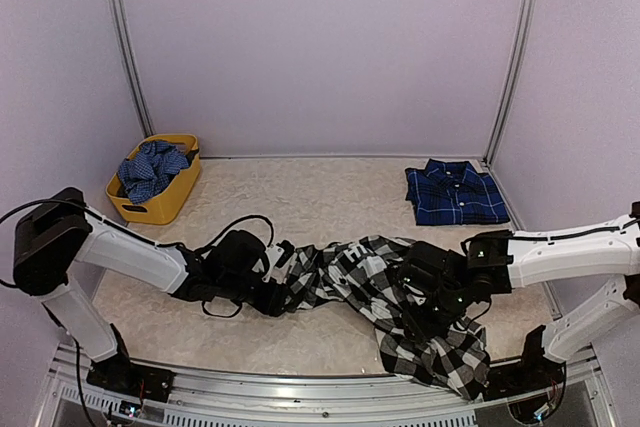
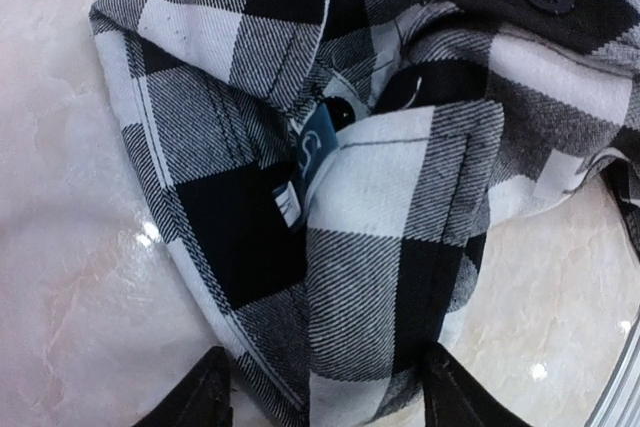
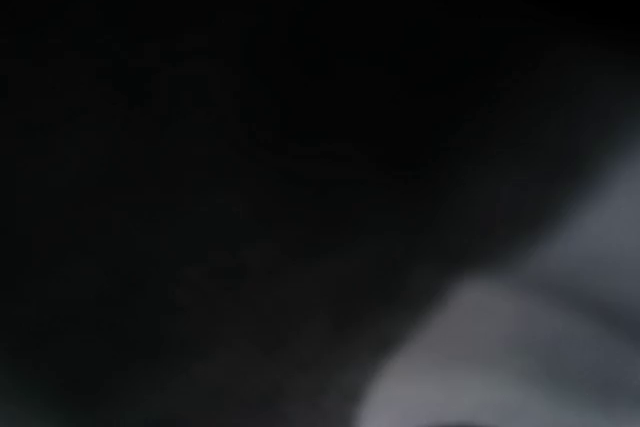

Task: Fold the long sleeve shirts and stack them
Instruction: Flatten out the crumpled shirt at the center of the board.

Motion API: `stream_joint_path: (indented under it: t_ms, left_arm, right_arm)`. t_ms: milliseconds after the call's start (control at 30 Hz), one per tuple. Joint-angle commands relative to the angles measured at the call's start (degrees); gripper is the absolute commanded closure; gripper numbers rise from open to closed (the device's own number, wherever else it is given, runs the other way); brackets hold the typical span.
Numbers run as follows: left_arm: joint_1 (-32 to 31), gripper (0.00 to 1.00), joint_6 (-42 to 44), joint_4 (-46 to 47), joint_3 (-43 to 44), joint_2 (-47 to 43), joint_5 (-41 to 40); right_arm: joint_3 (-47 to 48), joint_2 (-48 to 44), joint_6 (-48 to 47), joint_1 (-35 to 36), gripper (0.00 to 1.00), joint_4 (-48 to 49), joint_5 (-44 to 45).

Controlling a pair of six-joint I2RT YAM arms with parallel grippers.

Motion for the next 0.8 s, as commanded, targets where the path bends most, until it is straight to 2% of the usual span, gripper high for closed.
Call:
stream_joint_path:
  t_ms: [0,167,233,333,433,600,767]
  left_arm:
    - [-0.3,0.47,2.2,2.7,2.3,4.2,1.5]
    - [-0.3,0.66,3.9,7.5,2.4,5.8,7.4]
    - [-0.1,0.80,4.7,8.6,2.6,6.2,9.5]
    - [0.5,1.00,5.1,7.5,3.6,5.6,11.8]
    - [1.4,1.00,4.5,4.3,3.8,0.7,12.2]
    - [2.1,1.00,1.9,-6.1,8.2,-15.7,12.0]
    - [2.0,1.00,-1.7,-17.5,18.1,-30.6,8.8]
  right_arm:
    - [5.6,1.1,-0.2,0.2,0.57,-4.8,5.9]
    - [10.6,0.3,-2.5,-2.5,0.79,-6.4,7.5]
    - [12.1,0.1,-3.7,-3.8,0.88,-7.4,8.3]
    - [15.5,-0.3,-6.0,-6.0,0.96,-10.5,10.1]
    - [22.2,-0.6,-7.8,-8.3,0.99,-15.9,14.6]
    - [36.2,1.5,-11.7,-11.8,0.99,-25.6,22.4]
    - [50.2,4.9,-15.7,-13.7,0.91,-33.5,26.9]
